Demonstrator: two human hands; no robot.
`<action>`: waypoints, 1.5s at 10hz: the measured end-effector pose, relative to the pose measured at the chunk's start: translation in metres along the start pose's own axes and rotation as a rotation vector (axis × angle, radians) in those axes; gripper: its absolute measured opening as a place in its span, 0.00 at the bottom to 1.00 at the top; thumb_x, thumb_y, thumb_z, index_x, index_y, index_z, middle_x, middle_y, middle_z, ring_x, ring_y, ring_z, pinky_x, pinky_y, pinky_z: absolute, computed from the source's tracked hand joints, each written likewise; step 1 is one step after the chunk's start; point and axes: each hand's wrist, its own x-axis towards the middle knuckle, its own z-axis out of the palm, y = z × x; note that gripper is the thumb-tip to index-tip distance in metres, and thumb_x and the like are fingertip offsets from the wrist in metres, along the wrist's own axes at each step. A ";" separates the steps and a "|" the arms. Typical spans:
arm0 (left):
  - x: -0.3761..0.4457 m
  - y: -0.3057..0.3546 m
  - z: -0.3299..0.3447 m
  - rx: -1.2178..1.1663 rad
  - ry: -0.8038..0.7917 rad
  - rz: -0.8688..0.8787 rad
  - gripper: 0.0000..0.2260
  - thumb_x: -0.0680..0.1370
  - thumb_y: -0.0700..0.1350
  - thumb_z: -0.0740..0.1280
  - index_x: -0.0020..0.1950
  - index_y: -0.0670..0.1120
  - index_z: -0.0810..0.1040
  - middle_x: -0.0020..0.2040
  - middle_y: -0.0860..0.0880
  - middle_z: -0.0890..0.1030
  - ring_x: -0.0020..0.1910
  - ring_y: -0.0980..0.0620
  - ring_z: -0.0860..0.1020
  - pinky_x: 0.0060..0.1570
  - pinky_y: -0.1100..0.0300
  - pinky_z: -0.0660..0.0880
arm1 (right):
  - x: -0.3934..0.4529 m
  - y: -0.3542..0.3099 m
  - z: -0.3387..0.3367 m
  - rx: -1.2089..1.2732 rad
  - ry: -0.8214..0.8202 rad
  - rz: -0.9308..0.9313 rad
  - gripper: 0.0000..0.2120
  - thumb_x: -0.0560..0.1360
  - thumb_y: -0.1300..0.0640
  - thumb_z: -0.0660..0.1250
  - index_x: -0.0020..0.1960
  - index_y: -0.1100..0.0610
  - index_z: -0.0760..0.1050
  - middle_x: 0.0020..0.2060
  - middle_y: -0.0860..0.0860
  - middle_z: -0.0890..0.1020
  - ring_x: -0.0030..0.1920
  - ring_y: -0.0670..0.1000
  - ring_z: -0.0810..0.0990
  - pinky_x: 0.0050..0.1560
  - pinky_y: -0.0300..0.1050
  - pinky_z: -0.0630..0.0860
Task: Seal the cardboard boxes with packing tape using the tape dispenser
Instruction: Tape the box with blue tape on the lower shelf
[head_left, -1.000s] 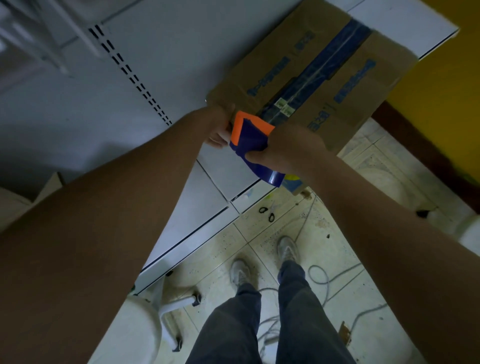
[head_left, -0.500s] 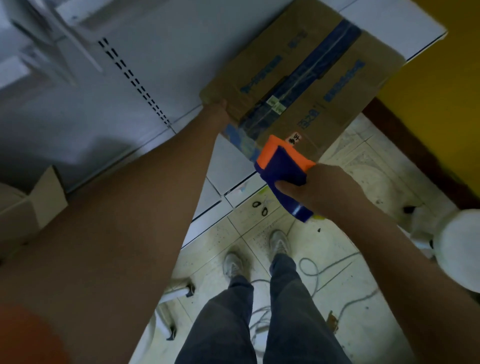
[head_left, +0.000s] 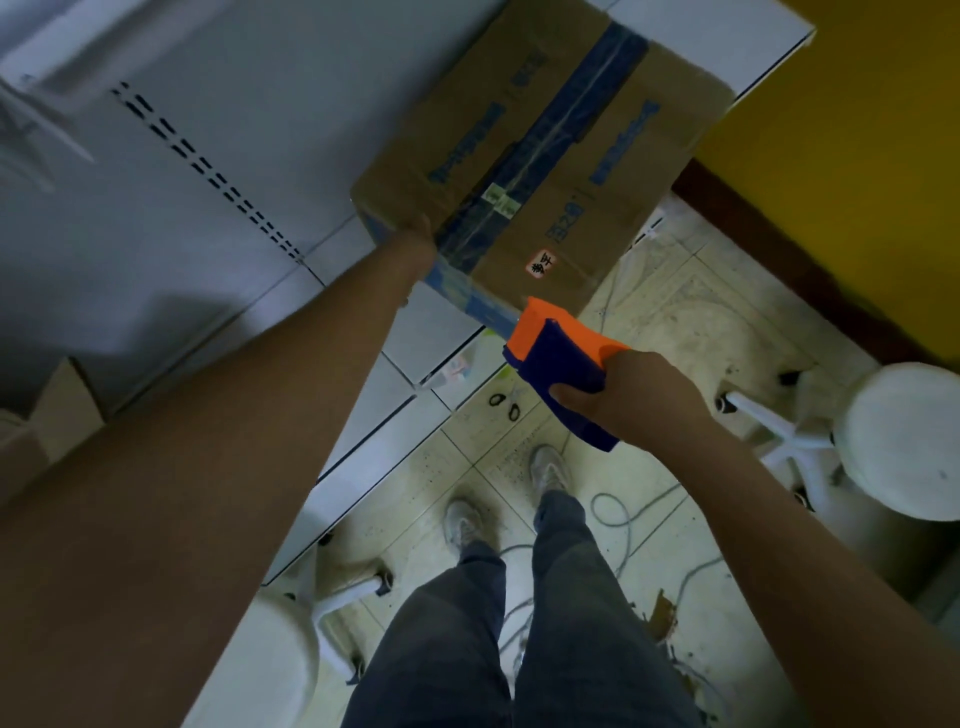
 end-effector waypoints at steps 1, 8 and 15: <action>-0.027 0.006 0.006 0.063 0.172 -0.018 0.27 0.87 0.48 0.49 0.79 0.32 0.44 0.80 0.35 0.48 0.79 0.38 0.49 0.76 0.48 0.51 | 0.001 -0.003 0.001 0.010 0.000 0.007 0.22 0.74 0.35 0.65 0.44 0.55 0.68 0.32 0.49 0.72 0.32 0.49 0.73 0.35 0.43 0.70; -0.013 0.013 0.049 0.106 0.144 0.046 0.43 0.81 0.65 0.52 0.78 0.39 0.32 0.78 0.39 0.30 0.78 0.43 0.33 0.78 0.49 0.38 | -0.025 0.020 -0.013 -0.051 0.058 0.046 0.24 0.74 0.33 0.63 0.36 0.51 0.60 0.30 0.49 0.71 0.29 0.46 0.70 0.29 0.41 0.66; -0.056 0.000 0.087 -0.254 0.013 0.013 0.41 0.82 0.63 0.52 0.79 0.34 0.38 0.80 0.34 0.40 0.80 0.38 0.48 0.77 0.44 0.52 | -0.017 0.056 0.027 0.083 -0.034 0.117 0.23 0.74 0.36 0.66 0.36 0.50 0.59 0.31 0.48 0.70 0.30 0.45 0.68 0.30 0.41 0.64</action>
